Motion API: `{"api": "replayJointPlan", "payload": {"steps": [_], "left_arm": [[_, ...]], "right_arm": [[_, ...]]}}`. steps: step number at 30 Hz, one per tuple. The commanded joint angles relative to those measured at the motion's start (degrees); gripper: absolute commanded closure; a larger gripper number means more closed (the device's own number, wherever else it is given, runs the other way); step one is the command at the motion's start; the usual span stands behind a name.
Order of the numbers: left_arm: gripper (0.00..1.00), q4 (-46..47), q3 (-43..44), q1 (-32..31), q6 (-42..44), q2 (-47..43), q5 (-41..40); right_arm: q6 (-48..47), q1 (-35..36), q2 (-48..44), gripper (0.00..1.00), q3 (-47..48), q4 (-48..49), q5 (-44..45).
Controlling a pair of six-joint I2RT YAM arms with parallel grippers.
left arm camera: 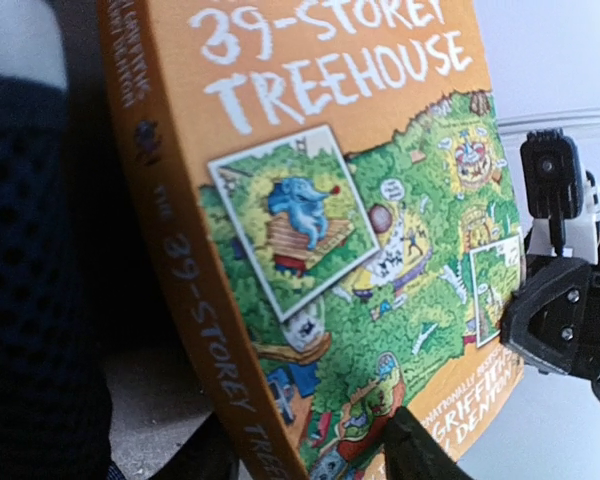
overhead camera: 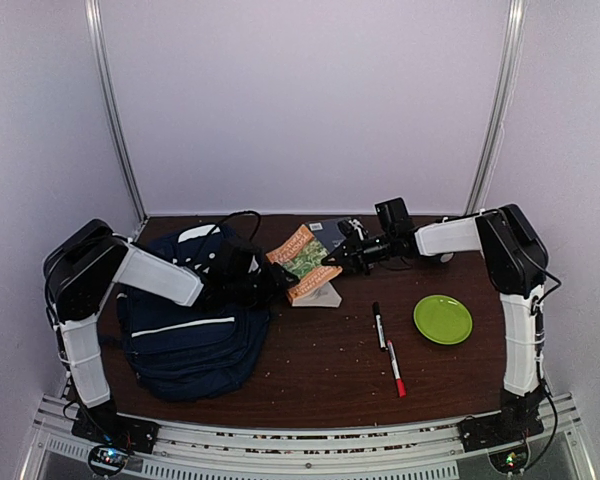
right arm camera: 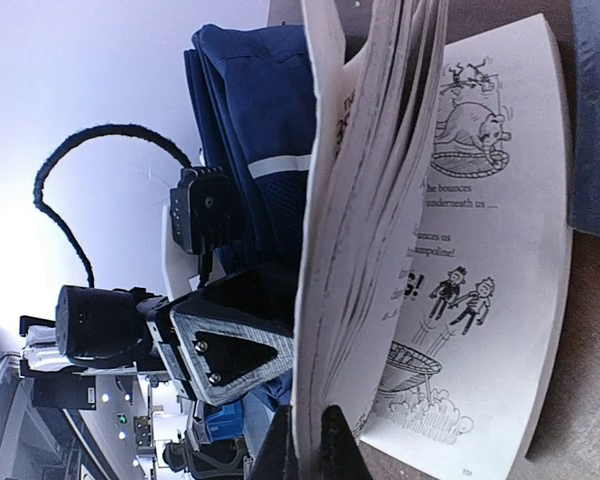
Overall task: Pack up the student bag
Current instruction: Pass from the right arm to the left
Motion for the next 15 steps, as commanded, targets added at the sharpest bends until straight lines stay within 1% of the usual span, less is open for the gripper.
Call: {"api": "replayJointPlan", "payload": {"steps": [1,2,4,6,9,10,11,12,13,15], "left_arm": [[0.56,10.42,1.09,-0.19,-1.63,-0.27,0.77],[0.61,10.72,1.35,-0.23,-1.67,-0.09,1.02],[0.66,10.75,2.09,-0.19,-1.94,0.38,1.58],[0.73,11.29,2.49,-0.19,-2.15,0.85,2.19],[0.81,12.65,2.41,-0.19,-2.65,1.11,2.56],[0.79,13.34,2.52,-0.19,-2.74,1.3,2.86],[0.73,13.87,3.05,-0.19,-2.75,1.69,3.43],[0.64,14.07,3.79,-0.19,-2.81,2.14,4.18],[0.59,14.53,4.42,-0.19,-2.88,2.62,4.62],[0.55,16.09,5.44,-0.19,-3.63,3.73,5.48]], "right_arm": [[-5.88,-0.18,-0.46,0.99,1.9,-4.52,1.68],[-6.41,-0.19,-0.29,0.99,1.83,-5.08,1.94],[-7.74,-0.19,-0.01,0.98,1.9,-6.9,2.55],[-8.5,-0.19,0.08,0.98,1.99,-7.52,2.82],[-8.54,-0.19,0.24,0.98,2.01,-7.68,2.96],[-8.61,-0.19,0.36,0.98,2.04,-7.79,3.08],[-8.68,-0.19,0.39,0.98,2.0,-8.06,3.33],[-8.82,-0.19,0.46,0.98,1.97,-8.25,3.56],[-9.08,-0.19,0.58,0.98,1.86,-8.58,3.79],[-10.29,-0.19,0.75,0.98,1.9,-9.89,4.62]]}}
